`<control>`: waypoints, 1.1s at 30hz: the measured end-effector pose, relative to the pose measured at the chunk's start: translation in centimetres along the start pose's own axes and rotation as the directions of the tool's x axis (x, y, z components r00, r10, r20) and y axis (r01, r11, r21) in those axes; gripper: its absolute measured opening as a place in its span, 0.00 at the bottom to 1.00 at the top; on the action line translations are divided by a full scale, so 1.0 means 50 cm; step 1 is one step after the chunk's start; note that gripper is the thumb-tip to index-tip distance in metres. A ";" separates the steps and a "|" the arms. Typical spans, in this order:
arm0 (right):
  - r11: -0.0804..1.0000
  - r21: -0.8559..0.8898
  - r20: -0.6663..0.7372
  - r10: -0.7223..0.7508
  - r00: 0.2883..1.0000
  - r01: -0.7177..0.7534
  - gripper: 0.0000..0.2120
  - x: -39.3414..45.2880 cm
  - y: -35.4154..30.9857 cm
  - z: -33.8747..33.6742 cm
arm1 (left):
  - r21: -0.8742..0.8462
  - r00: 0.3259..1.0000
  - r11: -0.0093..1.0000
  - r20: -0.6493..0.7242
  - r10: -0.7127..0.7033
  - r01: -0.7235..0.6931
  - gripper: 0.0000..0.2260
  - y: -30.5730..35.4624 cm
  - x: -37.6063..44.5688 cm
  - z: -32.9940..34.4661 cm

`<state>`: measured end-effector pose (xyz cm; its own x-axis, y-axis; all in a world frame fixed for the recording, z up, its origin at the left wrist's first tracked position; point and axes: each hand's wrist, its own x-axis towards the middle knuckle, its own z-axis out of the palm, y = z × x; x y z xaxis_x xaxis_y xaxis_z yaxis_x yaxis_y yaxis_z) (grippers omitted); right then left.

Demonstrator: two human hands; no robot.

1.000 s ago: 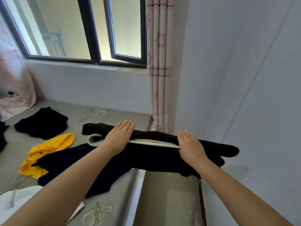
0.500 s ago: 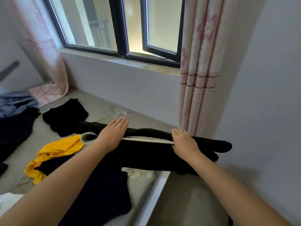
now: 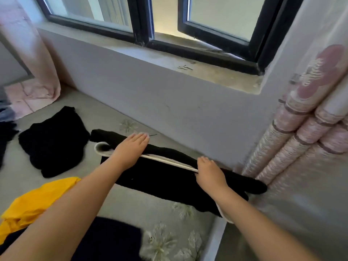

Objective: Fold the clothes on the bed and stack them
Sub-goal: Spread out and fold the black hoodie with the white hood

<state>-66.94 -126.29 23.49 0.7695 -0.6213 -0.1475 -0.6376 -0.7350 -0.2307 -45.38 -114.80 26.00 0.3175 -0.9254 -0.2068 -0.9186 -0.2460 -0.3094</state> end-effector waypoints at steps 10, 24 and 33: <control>0.964 -0.158 0.172 0.239 0.956 -0.213 0.29 0.197 -0.012 0.267 | -0.132 0.992 0.986 0.084 -0.094 0.104 0.31 -0.012 0.255 0.283; 0.968 -0.244 0.076 -0.035 0.996 0.053 0.36 0.236 0.113 0.562 | -0.433 0.964 0.886 0.260 -0.055 0.167 0.29 0.193 0.257 0.626; 0.985 -0.143 0.018 -0.100 0.995 0.101 0.34 0.232 0.129 0.586 | -0.452 0.971 0.862 0.162 -0.175 0.230 0.29 0.212 0.244 0.630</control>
<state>-61.10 -130.28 -7.87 0.8297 -0.5401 -0.1409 -0.5550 -0.8252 -0.1049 -43.83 -119.62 -9.06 0.5068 -0.8094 -0.2968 -0.8250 -0.5552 0.1056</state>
